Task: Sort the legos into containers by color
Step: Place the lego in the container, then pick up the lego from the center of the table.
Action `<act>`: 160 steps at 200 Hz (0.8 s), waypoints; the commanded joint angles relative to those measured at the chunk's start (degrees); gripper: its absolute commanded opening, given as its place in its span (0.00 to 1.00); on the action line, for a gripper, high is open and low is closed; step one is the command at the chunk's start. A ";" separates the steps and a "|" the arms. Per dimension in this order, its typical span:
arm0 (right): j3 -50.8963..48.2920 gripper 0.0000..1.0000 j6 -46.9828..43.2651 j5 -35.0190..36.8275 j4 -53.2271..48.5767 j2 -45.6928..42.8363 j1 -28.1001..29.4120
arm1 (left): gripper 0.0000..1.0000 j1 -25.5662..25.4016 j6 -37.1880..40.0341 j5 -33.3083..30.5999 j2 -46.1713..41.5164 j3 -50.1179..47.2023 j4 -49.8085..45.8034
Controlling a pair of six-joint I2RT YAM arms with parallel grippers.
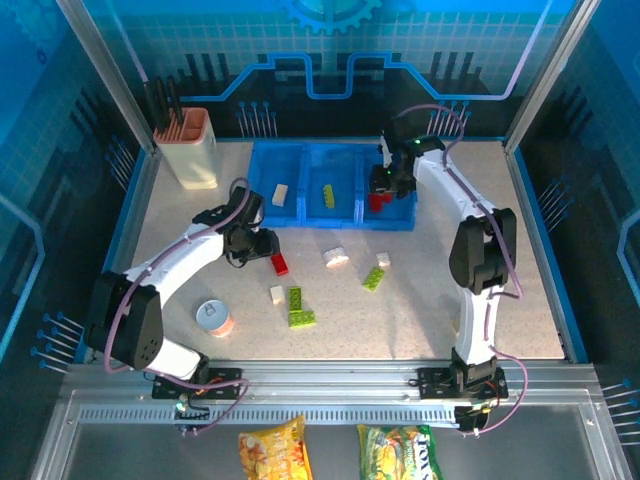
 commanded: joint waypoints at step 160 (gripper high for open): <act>-20.42 0.44 -0.19 2.94 0.06 -20.44 0.34 | 0.61 -8.49 -11.91 -7.40 15.67 5.83 -4.28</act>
